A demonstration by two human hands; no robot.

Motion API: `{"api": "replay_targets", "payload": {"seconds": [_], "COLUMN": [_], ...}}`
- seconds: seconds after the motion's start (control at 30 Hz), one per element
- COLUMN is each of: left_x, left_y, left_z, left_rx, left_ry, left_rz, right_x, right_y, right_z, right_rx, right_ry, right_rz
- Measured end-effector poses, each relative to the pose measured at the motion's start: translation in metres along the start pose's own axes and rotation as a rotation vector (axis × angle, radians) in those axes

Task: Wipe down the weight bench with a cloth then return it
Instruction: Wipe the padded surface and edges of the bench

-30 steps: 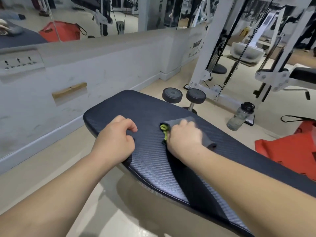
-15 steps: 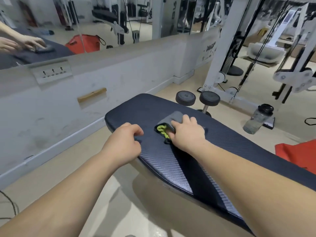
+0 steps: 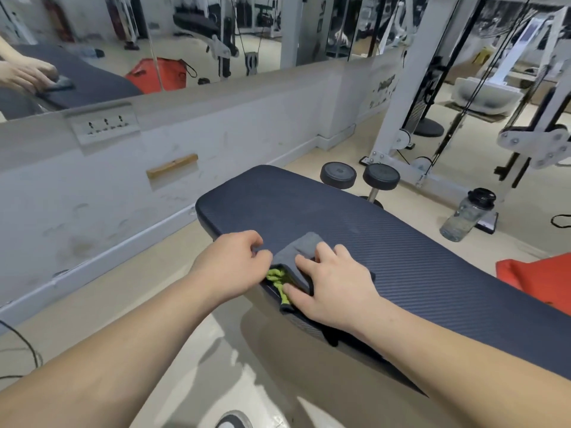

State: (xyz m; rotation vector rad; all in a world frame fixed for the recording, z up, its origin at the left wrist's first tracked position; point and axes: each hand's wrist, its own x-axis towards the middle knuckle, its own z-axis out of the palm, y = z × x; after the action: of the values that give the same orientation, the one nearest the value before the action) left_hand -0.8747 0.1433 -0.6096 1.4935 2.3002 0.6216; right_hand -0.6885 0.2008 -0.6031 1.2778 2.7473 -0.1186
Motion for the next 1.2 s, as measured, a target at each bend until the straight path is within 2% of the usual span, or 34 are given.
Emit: {"api": "replay_targets", "payload": {"seconds": [0.17, 0.23, 0.27, 0.33, 0.43, 0.53, 0.67, 0.73, 0.83, 0.9, 1.03, 1.2], "left_x": [-0.014, -0.016, -0.019, -0.025, -0.031, -0.030, -0.038, -0.046, -0.062, -0.071, -0.093, -0.113], "left_y": [0.012, 0.010, 0.009, 0.009, 0.008, 0.005, 0.007, 0.019, 0.043, 0.059, 0.094, 0.125], "left_z": [0.022, 0.021, 0.021, 0.021, 0.014, 0.005, 0.001, 0.012, 0.042, 0.062, 0.094, 0.125], "left_rx": [-0.178, -0.274, -0.282, -0.243, -0.139, 0.011, 0.015, 0.010, 0.010, -0.062, -0.337, -0.604], "left_ry": [-0.120, -0.148, -0.167, -0.172, -0.095, 0.014, 0.173, 0.152, 0.024, 0.047, 0.232, 0.174], "left_rz": [-0.066, -0.120, -0.131, -0.130, -0.118, -0.109, -0.196, -0.186, -0.257, -0.357, -0.547, -0.710], "right_x": [-0.010, -0.014, -0.014, -0.011, -0.006, -0.006, -0.009, -0.006, -0.001, 0.000, 0.004, 0.004], "right_y": [0.006, 0.015, 0.021, 0.033, 0.046, 0.047, 0.029, 0.024, 0.029, 0.035, 0.050, 0.053], "right_z": [-0.019, -0.033, -0.039, -0.042, -0.030, -0.017, -0.008, -0.006, -0.012, -0.018, -0.021, -0.022], "right_rx": [0.151, 0.289, 0.417, 0.586, 0.470, 0.487, 0.452, 0.419, 0.471, 0.517, 0.579, 0.615], "right_ry": [-0.212, -0.283, -0.288, -0.194, -0.026, -0.057, -0.084, -0.065, -0.109, -0.150, -0.066, -0.014], "right_rz": [-0.009, -0.026, -0.014, 0.035, 0.085, 0.138, 0.100, 0.089, 0.033, 0.007, 0.043, 0.043]}}
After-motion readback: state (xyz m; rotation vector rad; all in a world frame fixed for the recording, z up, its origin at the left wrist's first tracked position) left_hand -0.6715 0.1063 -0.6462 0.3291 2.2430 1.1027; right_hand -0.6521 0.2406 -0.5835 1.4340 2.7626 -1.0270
